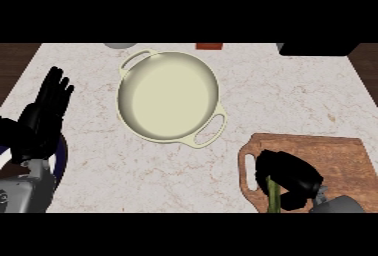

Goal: Pick the squash from the cutting board and place it in the pot

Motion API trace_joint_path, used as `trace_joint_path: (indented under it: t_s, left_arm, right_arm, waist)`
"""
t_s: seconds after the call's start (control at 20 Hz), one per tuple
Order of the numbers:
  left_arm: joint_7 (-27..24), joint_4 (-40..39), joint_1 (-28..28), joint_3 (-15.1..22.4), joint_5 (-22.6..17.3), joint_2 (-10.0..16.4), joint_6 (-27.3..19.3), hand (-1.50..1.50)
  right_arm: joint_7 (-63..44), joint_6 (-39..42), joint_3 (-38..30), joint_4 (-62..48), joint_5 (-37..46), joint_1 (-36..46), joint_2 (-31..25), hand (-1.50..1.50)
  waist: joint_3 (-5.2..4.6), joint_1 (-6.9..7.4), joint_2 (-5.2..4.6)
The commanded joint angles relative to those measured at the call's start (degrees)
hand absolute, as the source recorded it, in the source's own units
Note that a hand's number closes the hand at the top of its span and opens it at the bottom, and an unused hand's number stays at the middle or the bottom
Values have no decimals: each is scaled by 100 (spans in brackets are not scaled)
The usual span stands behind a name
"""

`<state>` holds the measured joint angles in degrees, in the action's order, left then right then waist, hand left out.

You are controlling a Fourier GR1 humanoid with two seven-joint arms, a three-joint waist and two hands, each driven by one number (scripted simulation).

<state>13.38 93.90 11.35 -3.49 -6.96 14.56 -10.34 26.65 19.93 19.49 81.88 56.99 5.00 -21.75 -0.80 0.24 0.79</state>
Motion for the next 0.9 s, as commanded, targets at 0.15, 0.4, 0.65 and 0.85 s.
trace_joint_path:
  t_s: [0.15,0.4,0.65,0.85]
  left_arm:
    - [29,-85,207,93,12,-55,27,0]
    - [-49,-278,233,29,35,17,87,0]
    - [-169,-276,148,-63,3,17,84,0]
    - [-75,-130,49,-36,17,12,57,0]
  right_arm:
    - [-1636,414,2442,557,893,228,2111,150]
    - [-3462,97,4030,1125,443,-91,2156,150]
    - [-4541,-1374,4455,2106,-58,-295,2169,150]
    - [-4935,-2600,4438,2376,-198,-76,2167,150]
  waist:
    - [51,272,-47]
    - [70,117,-70]
    - [76,15,-75]
    - [83,18,-30]
